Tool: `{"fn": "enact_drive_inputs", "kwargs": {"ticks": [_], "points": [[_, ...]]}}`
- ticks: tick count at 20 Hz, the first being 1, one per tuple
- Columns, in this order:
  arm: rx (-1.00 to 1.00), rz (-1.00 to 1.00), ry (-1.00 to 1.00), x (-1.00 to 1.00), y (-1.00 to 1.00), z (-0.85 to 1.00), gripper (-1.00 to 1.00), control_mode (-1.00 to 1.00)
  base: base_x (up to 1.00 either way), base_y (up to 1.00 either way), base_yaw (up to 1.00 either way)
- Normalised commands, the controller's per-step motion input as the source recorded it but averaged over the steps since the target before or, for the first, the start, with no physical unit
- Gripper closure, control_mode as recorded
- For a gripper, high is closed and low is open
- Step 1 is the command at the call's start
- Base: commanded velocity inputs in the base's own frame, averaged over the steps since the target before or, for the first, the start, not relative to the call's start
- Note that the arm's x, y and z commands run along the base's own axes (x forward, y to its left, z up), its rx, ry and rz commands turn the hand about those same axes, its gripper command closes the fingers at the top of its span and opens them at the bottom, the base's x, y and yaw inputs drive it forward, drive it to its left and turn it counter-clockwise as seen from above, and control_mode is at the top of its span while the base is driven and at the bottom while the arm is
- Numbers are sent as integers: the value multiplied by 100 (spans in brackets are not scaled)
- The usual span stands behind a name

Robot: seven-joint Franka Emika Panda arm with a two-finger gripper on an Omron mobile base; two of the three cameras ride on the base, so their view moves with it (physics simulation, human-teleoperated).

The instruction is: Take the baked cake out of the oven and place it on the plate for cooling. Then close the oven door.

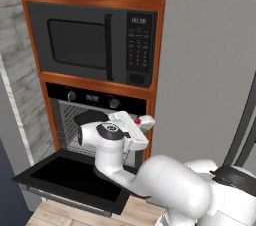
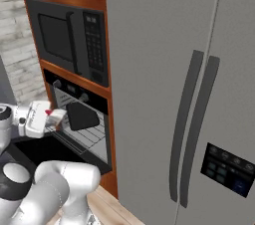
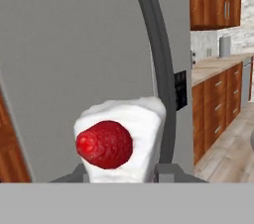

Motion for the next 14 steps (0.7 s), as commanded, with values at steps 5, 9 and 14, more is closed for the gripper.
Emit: {"fn": "enact_drive_inputs", "kwargs": {"ticks": [5, 9, 14], "points": [[4, 0, 0, 0, -11, 3, 100, 100, -6, -17, 0], [0, 0, 0, 0, 0, 0, 100, 100, -27, -35, -2], [0, 0, 0, 0, 0, 0, 100, 100, -43, -24, -6]]}}
